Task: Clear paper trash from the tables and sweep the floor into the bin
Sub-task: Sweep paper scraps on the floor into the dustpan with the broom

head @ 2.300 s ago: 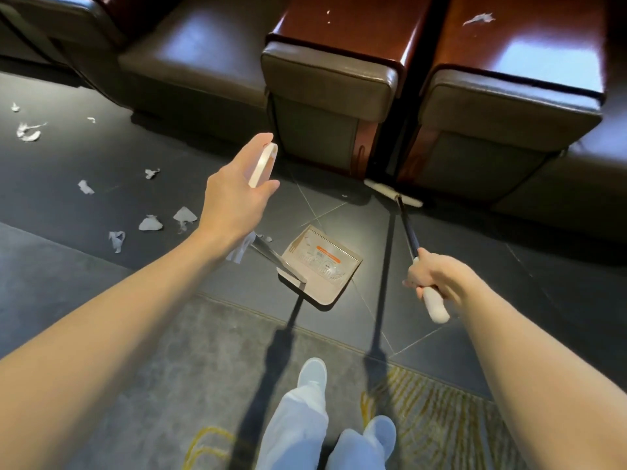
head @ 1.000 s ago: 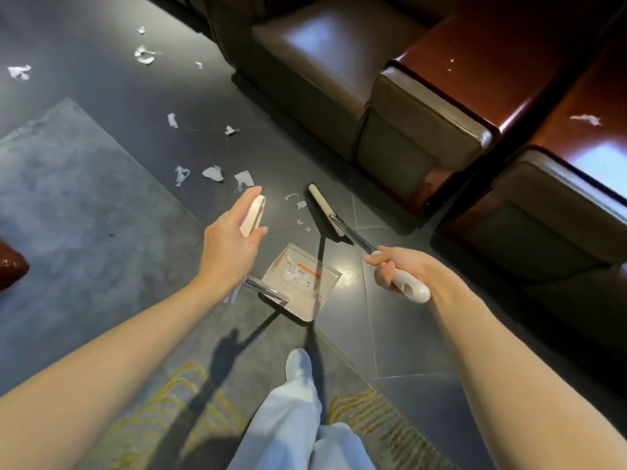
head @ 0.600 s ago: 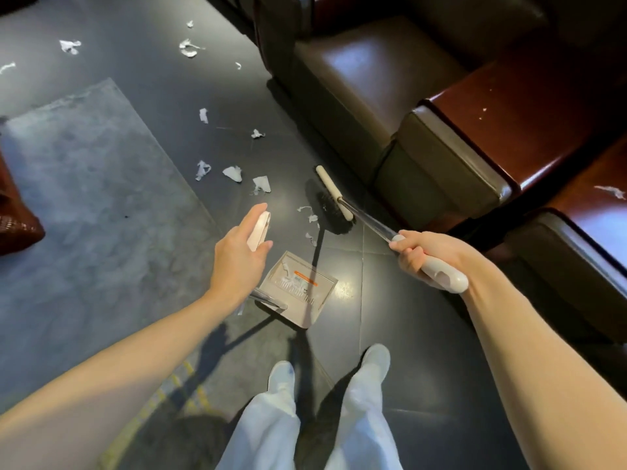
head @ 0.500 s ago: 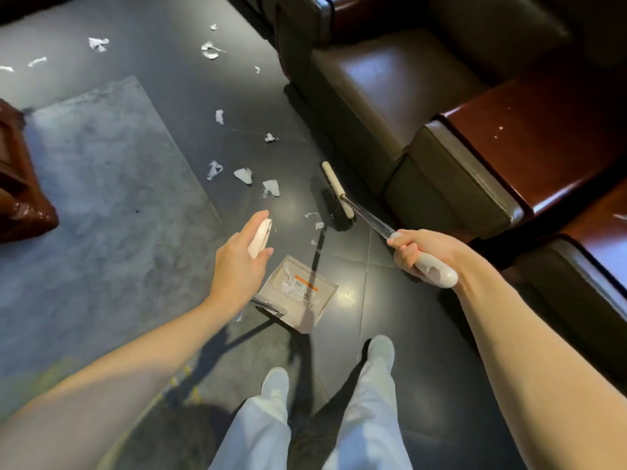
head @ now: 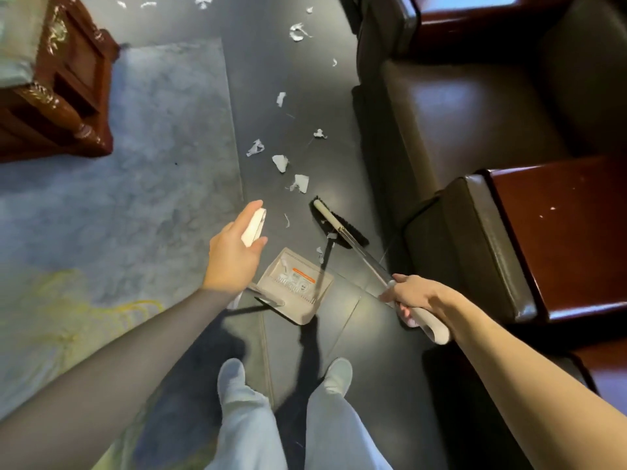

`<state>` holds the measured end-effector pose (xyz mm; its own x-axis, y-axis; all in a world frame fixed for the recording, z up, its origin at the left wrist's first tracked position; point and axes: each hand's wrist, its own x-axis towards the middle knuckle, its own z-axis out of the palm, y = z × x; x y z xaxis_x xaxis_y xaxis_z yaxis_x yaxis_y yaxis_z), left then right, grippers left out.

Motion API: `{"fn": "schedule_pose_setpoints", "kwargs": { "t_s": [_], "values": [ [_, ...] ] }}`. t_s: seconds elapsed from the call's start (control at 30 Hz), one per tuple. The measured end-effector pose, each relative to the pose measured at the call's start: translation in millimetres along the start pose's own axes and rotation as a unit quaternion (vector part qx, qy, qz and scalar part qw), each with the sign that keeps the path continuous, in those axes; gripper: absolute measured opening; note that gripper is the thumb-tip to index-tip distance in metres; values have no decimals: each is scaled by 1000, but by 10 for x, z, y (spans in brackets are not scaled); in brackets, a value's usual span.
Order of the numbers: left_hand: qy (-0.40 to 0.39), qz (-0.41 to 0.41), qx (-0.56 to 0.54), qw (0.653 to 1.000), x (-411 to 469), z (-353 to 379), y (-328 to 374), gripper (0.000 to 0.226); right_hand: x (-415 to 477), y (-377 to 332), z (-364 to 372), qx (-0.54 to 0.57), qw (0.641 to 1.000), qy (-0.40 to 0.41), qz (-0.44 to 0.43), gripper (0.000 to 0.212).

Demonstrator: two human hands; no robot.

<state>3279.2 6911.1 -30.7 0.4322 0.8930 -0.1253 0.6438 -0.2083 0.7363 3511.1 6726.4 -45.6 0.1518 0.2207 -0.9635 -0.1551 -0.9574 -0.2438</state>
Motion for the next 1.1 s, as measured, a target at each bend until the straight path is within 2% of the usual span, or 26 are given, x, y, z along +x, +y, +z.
{"fn": "schedule_pose_setpoints", "kwargs": {
  "t_s": [0.1,0.13,0.2,0.23,0.3,0.33,0.4,0.5,0.57,0.6,0.63,0.67,0.73,0.77,0.87,0.97,1.1],
  "values": [
    [15,-6,-17,1000,-22,168,83,56,-133,19,-42,37,999,-19,13,42],
    [19,-6,-18,1000,-21,202,99,55,-188,40,-41,52,998,-29,28,40],
    [31,-13,-21,999,-11,235,118,55,-299,90,-48,92,991,-64,72,19],
    [37,-16,-19,999,-9,240,121,55,-355,108,-61,124,982,-100,99,15],
    [40,-19,-10,999,-25,239,128,55,-391,153,-115,202,953,-186,131,53],
    [40,-20,-7,999,-32,231,131,55,-414,154,-143,229,939,-221,135,62],
    [45,-28,-8,999,-57,202,124,55,-483,92,-183,239,930,-249,127,64],
    [63,-42,-20,997,-77,149,96,57,-644,-100,-230,149,956,-240,74,48],
    [80,-48,-19,995,-79,125,74,58,-766,-264,-247,162,955,-232,89,48],
    [90,-55,-19,994,-84,118,68,58,-817,-353,-243,130,967,-207,74,39],
    [100,-66,-22,992,-88,112,67,58,-826,-438,-241,71,984,-157,39,20],
    [111,-79,-28,990,-90,109,70,58,-833,-542,-226,18,995,-101,2,15],
    [135,-101,-35,985,-82,100,61,58,-784,-757,-197,-53,997,-45,-45,40],
    [149,-106,-37,982,-70,89,48,57,-742,-875,-169,-78,994,-37,-60,45],
    [182,-114,-42,976,12,28,-20,56,-578,-1235,-35,-150,985,-8,-90,44],
    [222,-116,-50,967,175,-31,-67,56,-332,-1521,176,-261,956,7,-133,40],
    [240,-116,-69,961,486,-43,-14,57,-39,-1694,432,-338,933,-12,-126,51]
  ]
}}
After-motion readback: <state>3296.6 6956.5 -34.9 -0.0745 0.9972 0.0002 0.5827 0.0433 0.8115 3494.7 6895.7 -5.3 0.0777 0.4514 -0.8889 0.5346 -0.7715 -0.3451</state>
